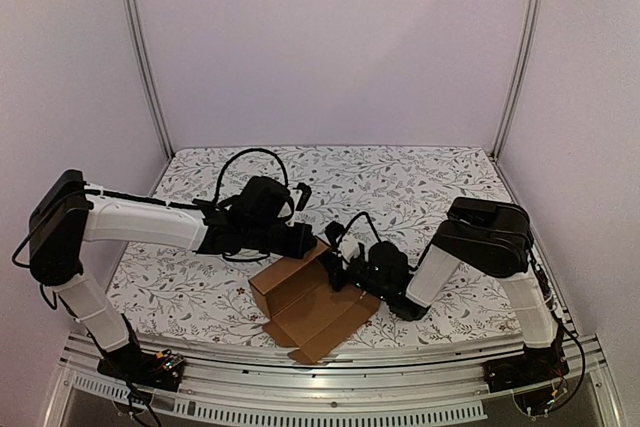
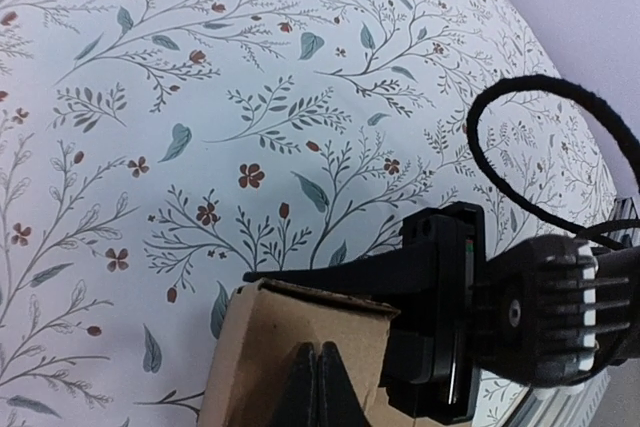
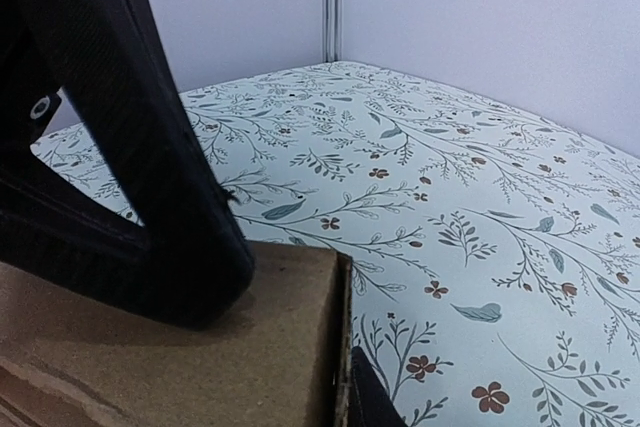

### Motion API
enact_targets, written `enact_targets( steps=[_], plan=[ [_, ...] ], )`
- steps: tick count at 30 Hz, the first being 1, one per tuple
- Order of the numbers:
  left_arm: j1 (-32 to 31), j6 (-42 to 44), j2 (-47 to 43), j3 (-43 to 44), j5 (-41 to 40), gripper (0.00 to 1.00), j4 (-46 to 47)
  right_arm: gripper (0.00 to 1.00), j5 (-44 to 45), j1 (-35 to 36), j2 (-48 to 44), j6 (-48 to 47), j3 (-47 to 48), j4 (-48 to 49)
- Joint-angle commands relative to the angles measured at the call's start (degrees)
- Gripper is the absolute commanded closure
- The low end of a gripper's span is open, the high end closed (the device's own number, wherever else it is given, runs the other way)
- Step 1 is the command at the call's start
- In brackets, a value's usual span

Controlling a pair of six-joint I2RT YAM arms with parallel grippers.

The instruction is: Fold the paper box

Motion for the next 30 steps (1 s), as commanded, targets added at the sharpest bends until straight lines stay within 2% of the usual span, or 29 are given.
enact_targets(
  steps=[1,10,13,18,22,30],
  plan=[
    [-0.3,-0.4,1.2,0.3,1.5,1.0,-1.8,0.99,3.8,0.7,1.8,-0.4,1.1,0.2],
    [-0.4,-0.5,1.1,0.5,1.2,1.0,-1.8,1.0,6.0,2.0,2.1,-1.6,1.1,0.6],
    [-0.4,-0.7,1.0,0.5,1.1,1.0,-1.9,0.88,6.7,2.2,2.1,-1.6,0.9,0.9],
    [-0.4,-0.6,0.9,0.3,0.6,1.0,-2.0,0.76,6.9,2.3,1.7,-1.6,-0.3,2.1],
    [-0.4,-0.6,0.9,0.4,0.4,1.0,-2.0,0.72,7.4,2.5,1.0,-1.6,-1.4,2.1],
    [-0.4,-0.7,0.7,0.3,0.2,1.0,-2.1,0.7,9.6,3.4,0.4,-3.5,-2.1,0.3]
  ],
)
